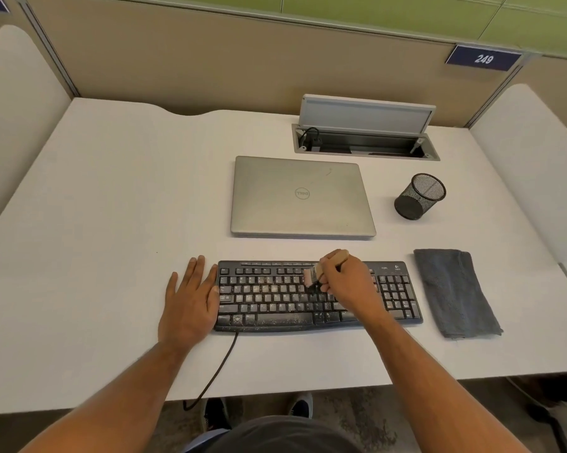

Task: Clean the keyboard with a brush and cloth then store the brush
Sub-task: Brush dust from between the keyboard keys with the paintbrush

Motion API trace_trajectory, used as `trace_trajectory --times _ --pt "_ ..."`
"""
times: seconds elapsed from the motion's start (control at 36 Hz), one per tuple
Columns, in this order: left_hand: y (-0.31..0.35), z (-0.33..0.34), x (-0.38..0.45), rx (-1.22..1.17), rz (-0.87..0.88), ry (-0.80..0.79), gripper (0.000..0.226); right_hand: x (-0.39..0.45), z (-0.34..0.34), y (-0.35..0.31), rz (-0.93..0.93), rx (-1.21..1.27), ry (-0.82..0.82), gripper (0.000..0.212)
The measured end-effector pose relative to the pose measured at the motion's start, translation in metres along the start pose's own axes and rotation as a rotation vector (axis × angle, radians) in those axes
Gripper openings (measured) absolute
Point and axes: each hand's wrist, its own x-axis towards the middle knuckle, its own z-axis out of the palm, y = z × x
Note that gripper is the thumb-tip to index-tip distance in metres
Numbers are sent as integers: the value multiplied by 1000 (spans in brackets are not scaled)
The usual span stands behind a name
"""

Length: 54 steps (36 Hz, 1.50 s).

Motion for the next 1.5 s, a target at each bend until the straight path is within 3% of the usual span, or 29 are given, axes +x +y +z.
trace_trajectory --times 0.11,0.25,0.39,0.53,0.67,0.81,0.94,1.11,1.25,1.5 --pt "-1 1 0 7 1 -5 67 1 0 -4 29 -5 -102 25" --pt "-1 2 0 11 -4 -8 67 0 3 -1 17 56 47 25" --pt "-1 1 1 13 -1 -9 67 -1 3 -3 25 8 -103 25" --pt "-1 2 0 11 0 -4 66 2 4 -6 -1 33 -10 20" --pt "-2 2 1 5 2 0 65 1 5 -7 33 14 -136 25" --pt "-1 2 1 4 0 -3 65 1 5 -3 17 87 -35 20" --pt "-2 2 1 6 3 -1 65 4 -4 -7 14 25 -209 20" --pt "-2 2 0 5 6 2 64 20 -32 -17 -76 -172 -100 15" --pt "-2 2 1 9 6 -2 64 23 -30 -21 -166 -468 -207 16" --pt "-2 3 1 6 -1 -2 64 16 4 -32 -303 -541 -314 21"
